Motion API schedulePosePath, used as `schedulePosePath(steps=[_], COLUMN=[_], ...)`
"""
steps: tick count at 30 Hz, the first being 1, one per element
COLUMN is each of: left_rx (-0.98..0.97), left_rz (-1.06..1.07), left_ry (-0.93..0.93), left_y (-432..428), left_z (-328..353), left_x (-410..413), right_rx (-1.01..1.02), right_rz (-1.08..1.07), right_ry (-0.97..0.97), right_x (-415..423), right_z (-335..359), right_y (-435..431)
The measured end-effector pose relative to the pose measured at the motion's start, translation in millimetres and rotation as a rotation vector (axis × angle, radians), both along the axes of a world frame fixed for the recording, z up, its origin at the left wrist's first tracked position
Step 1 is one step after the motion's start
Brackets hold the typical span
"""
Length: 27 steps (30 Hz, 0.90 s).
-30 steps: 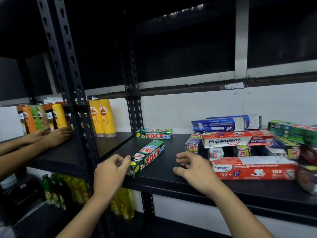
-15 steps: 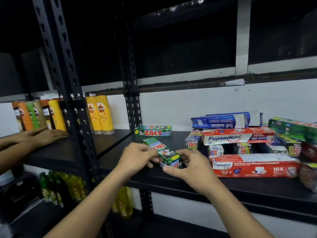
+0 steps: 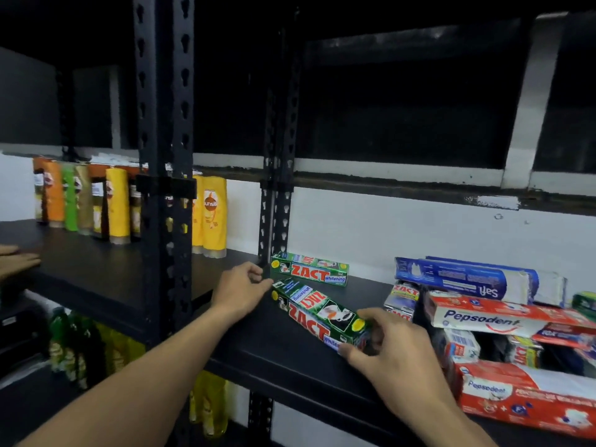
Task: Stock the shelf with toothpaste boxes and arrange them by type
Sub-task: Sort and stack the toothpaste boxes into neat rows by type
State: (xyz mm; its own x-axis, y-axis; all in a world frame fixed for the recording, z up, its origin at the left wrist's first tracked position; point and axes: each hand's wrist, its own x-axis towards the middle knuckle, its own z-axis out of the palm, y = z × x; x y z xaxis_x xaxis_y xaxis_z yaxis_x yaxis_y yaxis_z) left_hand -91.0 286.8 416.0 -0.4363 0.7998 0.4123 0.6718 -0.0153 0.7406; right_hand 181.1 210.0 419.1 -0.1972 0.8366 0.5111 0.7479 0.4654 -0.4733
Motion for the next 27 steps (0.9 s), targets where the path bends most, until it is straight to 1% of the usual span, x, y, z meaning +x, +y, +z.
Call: schedulePosePath(steps=[3, 9, 11, 14, 17, 20, 22, 27], left_rx=[0.034, 0.029, 0.039, 0.063, 0.066, 0.059, 0.062, 0.108], left_rz=[0.025, 0.072, 0.104, 0.134, 0.067, -0.023, -0.044, 0.006], left_ry=[-0.010, -0.200, -0.178, -0.194, -0.244, -0.181, -0.130, -0.147], left_y=[16.9, 45.8, 51.3, 53.8, 53.4, 54.4, 55.4, 58.4], left_z=[2.0, 16.9, 25.0, 19.6, 9.8, 6.5, 2.6, -1.5], left_x=[-10.0, -25.1, -20.5, -13.4, -14.5, -17.0, -17.4, -19.9], right_rx=[-0.074, -0.163, -0.207, -0.186, -0.147, -0.135, -0.133, -0.113], right_rz=[0.009, -0.073, -0.123, -0.168, -0.166, -0.140, -0.143, -0.193], right_ry=[0.034, 0.091, 0.130, 0.151, 0.211, 0.285, 0.302, 0.273], right_x=[-16.6, -50.9, -56.5, -59.0, -57.4, -54.3, -54.6, -55.4], right_z=[3.6, 11.8, 16.4, 13.2, 2.1, -6.6, -7.0, -9.7], right_y=[25.2, 90.1, 108.2, 127.9, 132.6, 135.0, 135.5, 138.5])
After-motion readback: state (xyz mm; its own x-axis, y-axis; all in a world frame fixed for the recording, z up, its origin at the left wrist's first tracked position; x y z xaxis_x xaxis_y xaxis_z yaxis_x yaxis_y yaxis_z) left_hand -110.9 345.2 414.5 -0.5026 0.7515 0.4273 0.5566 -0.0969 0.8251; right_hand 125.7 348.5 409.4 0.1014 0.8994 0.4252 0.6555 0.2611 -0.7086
